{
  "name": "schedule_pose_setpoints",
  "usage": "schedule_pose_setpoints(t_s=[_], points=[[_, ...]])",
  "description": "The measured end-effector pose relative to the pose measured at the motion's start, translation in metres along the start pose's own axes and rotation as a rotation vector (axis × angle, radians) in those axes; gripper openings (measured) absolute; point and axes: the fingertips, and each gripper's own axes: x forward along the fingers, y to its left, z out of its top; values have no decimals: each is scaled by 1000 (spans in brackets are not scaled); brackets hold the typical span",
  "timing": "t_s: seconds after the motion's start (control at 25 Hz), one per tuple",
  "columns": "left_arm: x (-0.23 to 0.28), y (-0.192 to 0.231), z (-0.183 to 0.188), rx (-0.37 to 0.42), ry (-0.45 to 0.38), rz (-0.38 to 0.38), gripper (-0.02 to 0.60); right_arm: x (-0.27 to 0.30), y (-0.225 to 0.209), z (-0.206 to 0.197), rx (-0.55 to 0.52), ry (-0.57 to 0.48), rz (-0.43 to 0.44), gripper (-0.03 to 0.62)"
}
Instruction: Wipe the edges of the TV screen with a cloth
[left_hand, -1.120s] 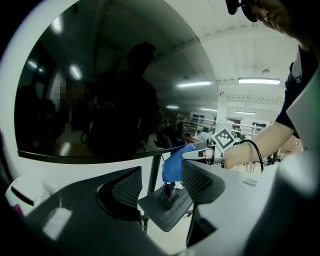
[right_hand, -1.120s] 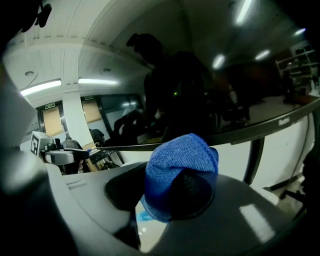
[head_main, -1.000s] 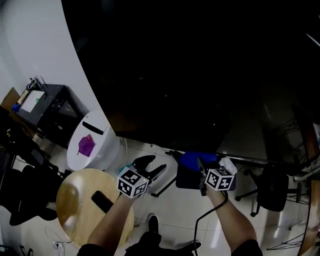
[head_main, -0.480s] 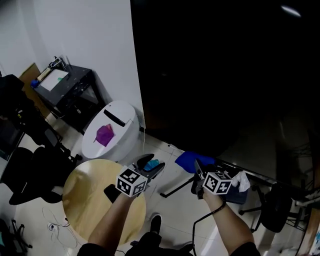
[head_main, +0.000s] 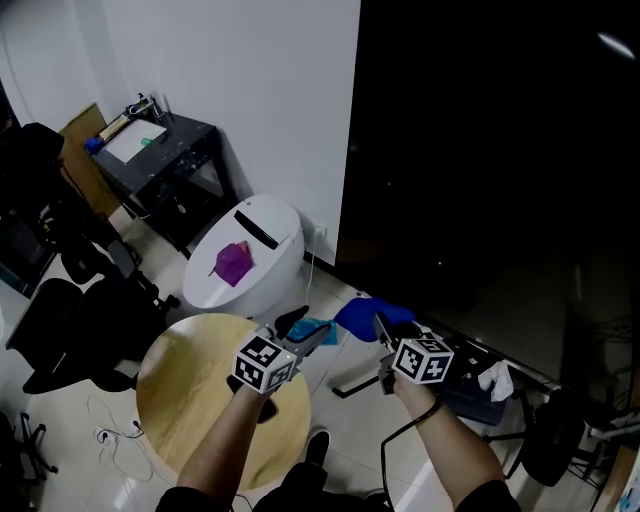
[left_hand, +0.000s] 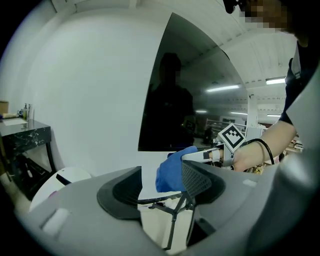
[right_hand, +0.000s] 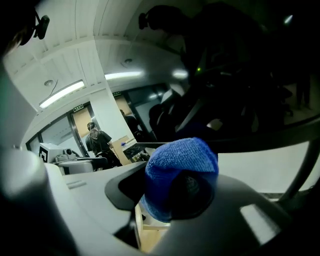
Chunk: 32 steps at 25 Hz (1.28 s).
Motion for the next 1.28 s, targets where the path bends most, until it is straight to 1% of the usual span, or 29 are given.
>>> schedule_pose_setpoints(t_s=[0.16,0.36,0.48,0.64,0.76,0.88,0.92,1.0,1.04,1.12,1.24,1.28], points=[[-7,12,0,33,12,10,241,31,28,0,-11,24,47,124],[-13,24,2,99,26,18,241,64,58,-1,-19,46,99,124],[-13,28,5,145,39,17,258,81,71,0,-23,54,125,124],[-9,32,1,235,92,10,278,97,95,0,-32,58,181,124],[-5,40,-2,329,152,21,307,99,117,4,-53,57,241,124],[2,45,-2,422,196,34,330,96,136,7,-40,72,299,126],[4,45,-2,438,202,33,330,94,142,8,-32,77,315,126],[8,42,-1,446,200,26,328,89,150,11,-19,78,338,126],[8,41,0,441,194,23,315,86,152,13,-15,78,344,126],[9,41,3,421,181,22,246,83,154,16,2,81,352,127],[10,42,3,401,182,19,181,80,153,19,28,86,367,136],[10,42,3,394,184,20,157,78,154,21,31,84,375,148]])
